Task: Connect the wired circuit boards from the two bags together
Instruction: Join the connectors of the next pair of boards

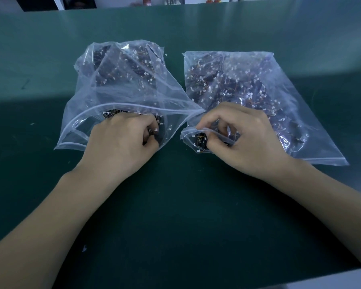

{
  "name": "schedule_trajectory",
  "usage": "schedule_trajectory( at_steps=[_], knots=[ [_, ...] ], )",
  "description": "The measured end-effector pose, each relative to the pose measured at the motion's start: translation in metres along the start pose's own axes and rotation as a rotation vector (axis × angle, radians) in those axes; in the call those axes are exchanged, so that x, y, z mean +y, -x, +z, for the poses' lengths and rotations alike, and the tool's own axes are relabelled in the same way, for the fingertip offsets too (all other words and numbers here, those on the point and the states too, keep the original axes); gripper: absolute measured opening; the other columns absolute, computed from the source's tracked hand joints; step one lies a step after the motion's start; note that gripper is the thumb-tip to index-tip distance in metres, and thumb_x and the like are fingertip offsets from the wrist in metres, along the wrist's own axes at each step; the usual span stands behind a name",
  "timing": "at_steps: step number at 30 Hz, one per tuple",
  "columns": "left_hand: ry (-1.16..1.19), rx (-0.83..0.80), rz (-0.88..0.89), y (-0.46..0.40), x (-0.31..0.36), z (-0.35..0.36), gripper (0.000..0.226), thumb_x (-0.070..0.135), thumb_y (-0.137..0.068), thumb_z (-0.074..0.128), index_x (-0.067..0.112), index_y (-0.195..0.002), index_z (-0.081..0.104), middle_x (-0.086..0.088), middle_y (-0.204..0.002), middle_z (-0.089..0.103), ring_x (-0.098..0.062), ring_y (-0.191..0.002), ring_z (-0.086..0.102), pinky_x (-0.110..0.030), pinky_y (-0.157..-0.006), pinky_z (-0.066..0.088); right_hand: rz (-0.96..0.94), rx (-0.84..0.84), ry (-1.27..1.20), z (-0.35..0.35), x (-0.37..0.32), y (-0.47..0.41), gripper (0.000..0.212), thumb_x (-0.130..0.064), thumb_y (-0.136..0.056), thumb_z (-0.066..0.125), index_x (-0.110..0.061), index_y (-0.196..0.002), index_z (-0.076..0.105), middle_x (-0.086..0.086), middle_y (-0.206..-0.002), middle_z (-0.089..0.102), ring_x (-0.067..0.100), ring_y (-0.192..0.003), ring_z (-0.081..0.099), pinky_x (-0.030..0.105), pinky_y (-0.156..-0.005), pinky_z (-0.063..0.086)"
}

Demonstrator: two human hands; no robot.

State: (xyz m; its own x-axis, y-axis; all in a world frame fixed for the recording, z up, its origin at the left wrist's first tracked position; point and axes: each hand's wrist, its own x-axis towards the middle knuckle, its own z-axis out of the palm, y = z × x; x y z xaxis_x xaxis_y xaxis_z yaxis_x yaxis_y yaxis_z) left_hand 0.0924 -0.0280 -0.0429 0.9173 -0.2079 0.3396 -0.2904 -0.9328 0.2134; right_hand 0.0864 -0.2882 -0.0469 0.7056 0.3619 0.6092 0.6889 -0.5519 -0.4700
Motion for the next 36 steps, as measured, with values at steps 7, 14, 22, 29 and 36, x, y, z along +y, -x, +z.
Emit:
schedule_trajectory(
  at_steps=[7, 14, 22, 29, 36],
  knots=[
    [-0.035, 0.166, 0.128, 0.000, 0.002, 0.000, 0.012, 0.011, -0.097, 0.070, 0.014, -0.108, 0.072, -0.007, -0.087, 0.073, -0.042, -0.082, 0.068, -0.049, -0.066, 0.055, -0.010, -0.066, 0.026, -0.001, 0.000, 0.000, 0.021, -0.007, -0.085, 0.076, -0.019, -0.102, 0.076, -0.032, -0.087, 0.052, 0.018, -0.064, 0.057, 0.028, -0.067, 0.051],
    [0.095, 0.276, 0.242, 0.001, 0.005, 0.001, 0.021, 0.013, -0.104, 0.064, 0.019, -0.123, 0.071, 0.002, -0.108, 0.072, -0.023, -0.102, 0.063, -0.038, -0.083, 0.051, 0.047, -0.042, -0.004, 0.001, -0.001, 0.002, 0.018, -0.029, -0.096, 0.076, -0.022, -0.111, 0.072, -0.015, -0.098, 0.068, 0.016, -0.067, 0.058, 0.034, -0.067, 0.054],
    [0.503, 0.222, 0.313, 0.006, 0.019, 0.008, 0.029, 0.013, -0.104, 0.067, 0.030, -0.122, 0.051, 0.014, -0.099, 0.065, -0.008, -0.087, 0.072, -0.028, -0.077, 0.055, 0.060, 0.001, -0.019, -0.001, 0.002, 0.001, 0.029, -0.035, -0.100, 0.077, -0.020, -0.124, 0.072, -0.010, -0.100, 0.070, 0.016, -0.068, 0.060, 0.039, -0.070, 0.056],
    [0.598, 0.234, 0.375, 0.010, 0.031, 0.013, 0.020, 0.014, -0.104, 0.070, 0.024, -0.111, 0.053, 0.010, -0.096, 0.068, -0.011, -0.091, 0.073, -0.028, -0.075, 0.056, -0.074, 0.018, -0.068, 0.003, 0.005, 0.000, 0.008, -0.013, -0.100, 0.079, -0.006, -0.097, 0.079, 0.004, -0.092, 0.070, 0.029, -0.064, 0.059, 0.043, -0.063, 0.051],
    [0.550, 0.262, 0.348, 0.010, 0.027, 0.015, 0.018, 0.023, -0.104, 0.068, 0.024, -0.119, 0.059, 0.016, -0.106, 0.064, -0.004, -0.097, 0.067, -0.012, -0.085, 0.050, -0.042, 0.072, -0.108, 0.002, 0.003, 0.000, 0.008, -0.014, -0.100, 0.076, -0.007, -0.098, 0.077, 0.002, -0.088, 0.069, 0.013, -0.067, 0.059, 0.019, -0.067, 0.046]
  ],
)
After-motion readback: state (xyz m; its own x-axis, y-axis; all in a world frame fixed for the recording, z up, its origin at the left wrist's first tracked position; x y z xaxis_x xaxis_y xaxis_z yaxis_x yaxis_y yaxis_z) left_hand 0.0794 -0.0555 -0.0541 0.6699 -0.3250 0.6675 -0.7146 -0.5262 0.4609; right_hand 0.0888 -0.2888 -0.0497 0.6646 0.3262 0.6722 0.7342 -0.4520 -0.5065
